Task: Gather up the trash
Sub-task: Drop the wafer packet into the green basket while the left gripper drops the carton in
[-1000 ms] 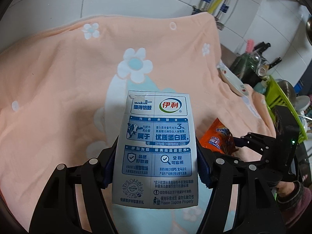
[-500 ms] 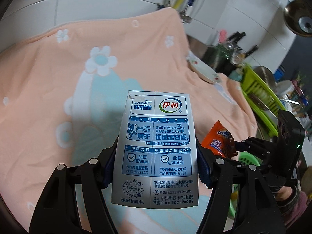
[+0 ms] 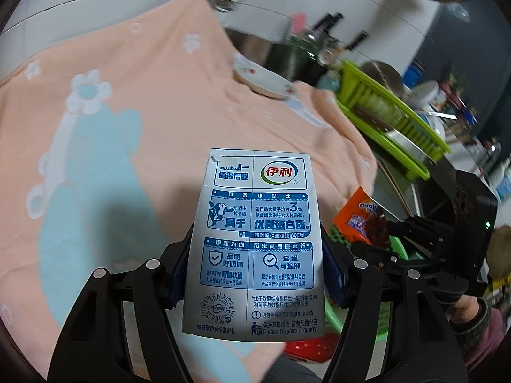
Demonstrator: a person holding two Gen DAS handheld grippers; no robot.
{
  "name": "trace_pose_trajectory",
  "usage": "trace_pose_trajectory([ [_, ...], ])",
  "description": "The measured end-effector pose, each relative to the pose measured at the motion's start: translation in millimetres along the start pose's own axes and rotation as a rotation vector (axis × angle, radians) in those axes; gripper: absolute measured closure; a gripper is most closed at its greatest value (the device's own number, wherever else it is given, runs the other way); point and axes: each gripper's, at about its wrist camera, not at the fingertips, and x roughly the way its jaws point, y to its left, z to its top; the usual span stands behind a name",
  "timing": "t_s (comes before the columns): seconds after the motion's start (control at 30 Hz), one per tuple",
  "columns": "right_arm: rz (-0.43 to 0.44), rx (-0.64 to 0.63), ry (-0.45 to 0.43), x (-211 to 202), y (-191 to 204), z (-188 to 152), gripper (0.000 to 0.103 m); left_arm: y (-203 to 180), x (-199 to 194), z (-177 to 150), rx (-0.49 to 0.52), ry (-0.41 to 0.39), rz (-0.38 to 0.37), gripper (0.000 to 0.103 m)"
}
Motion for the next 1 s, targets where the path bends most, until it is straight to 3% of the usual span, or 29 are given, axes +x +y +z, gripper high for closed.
trace_pose_trajectory([
  [0.5, -0.137, 0.199, 0.001, -45, -80, -88, 0.046, -91, 37, -25, 0.116, 0.087, -0.095, 0.036],
  [0.77, -0.156, 0.273, -0.011, -60, -102, -114, 0.027, -116, 56, -34, 0.145, 0.129, -0.098, 0.036],
  [1.0, -0.161, 0.302, -0.027, -70, -111, -126, 0.024, -130, 71, -41, 0.151, 0.158, -0.104, 0.036],
])
